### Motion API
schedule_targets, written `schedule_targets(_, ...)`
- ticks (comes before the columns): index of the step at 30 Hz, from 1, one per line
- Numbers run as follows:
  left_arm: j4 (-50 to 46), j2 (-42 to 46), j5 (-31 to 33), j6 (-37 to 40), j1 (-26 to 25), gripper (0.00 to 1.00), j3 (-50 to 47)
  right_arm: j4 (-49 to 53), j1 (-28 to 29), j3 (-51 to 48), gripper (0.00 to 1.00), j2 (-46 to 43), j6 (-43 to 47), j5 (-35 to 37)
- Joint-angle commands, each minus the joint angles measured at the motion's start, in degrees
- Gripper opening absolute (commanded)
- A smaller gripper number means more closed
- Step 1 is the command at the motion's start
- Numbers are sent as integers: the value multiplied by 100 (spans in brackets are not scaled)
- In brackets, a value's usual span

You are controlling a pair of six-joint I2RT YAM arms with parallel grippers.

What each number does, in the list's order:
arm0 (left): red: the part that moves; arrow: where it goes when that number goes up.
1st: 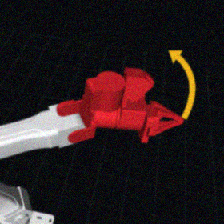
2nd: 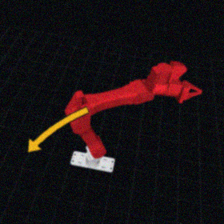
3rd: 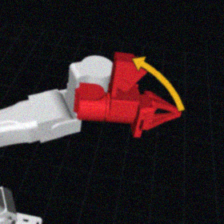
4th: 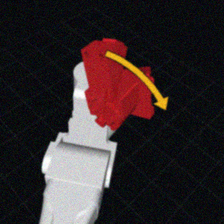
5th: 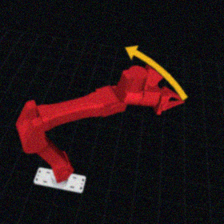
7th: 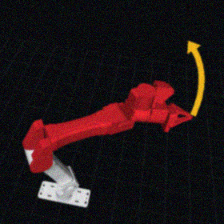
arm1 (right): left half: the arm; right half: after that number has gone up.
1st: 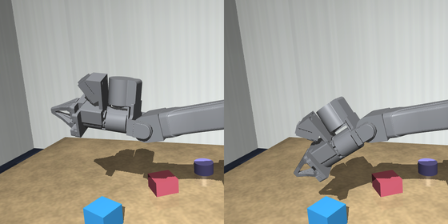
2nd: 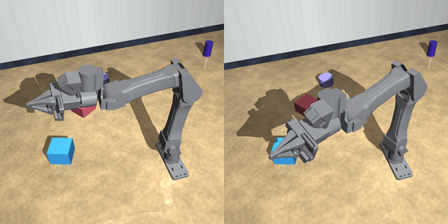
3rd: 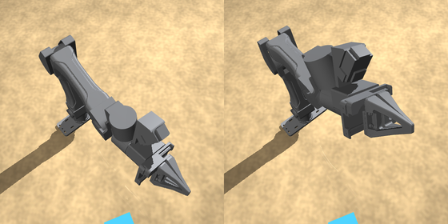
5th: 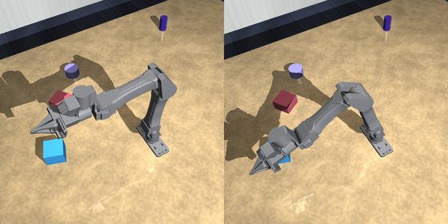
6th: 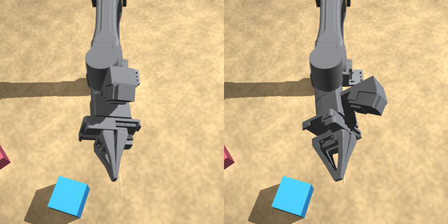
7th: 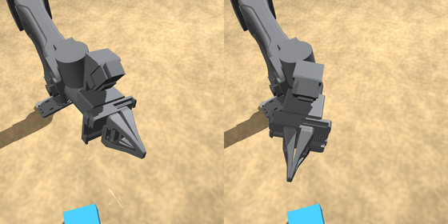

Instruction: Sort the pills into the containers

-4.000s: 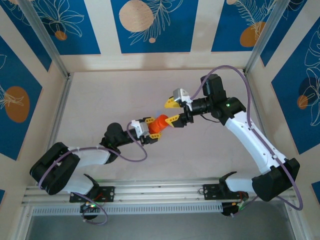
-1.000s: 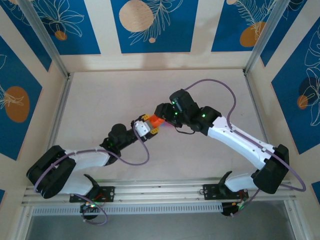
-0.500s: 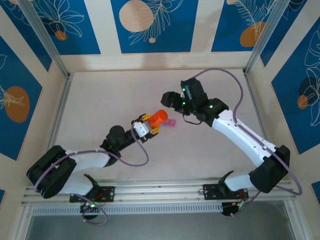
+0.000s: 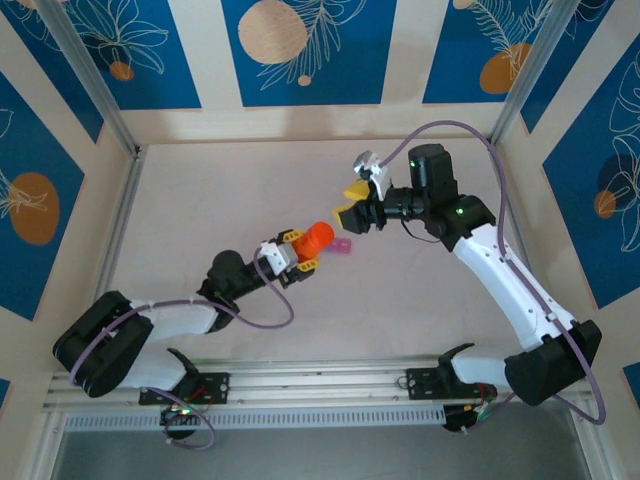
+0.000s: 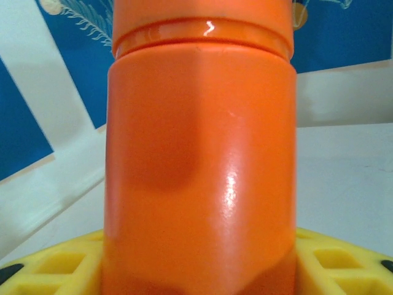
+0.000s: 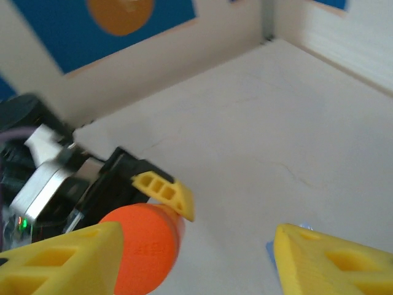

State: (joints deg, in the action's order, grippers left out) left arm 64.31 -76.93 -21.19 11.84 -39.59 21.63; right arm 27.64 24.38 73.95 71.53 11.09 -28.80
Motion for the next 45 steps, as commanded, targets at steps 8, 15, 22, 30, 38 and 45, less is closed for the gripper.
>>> schedule_targets(8,141,163,-1553,-502,133,0,110,1386,200,-89,66,-17,4535,-2114)
schedule_targets(15,33,156,-1652,-499,143,0,158,1995,638,138,67,321,5331,-1608)
schedule_targets(22,8,153,-1747,-534,144,0,158,2062,851,268,67,616,5365,-1226)
schedule_targets(30,-59,209,-1753,-507,138,0,149,2130,867,334,60,641,5363,-1067)
schedule_targets(38,-169,314,-1538,-381,141,0,202,1919,901,244,50,652,4621,-695)
schedule_targets(45,-366,472,-1217,-207,137,0,346,1193,1027,-208,45,492,3080,-201)
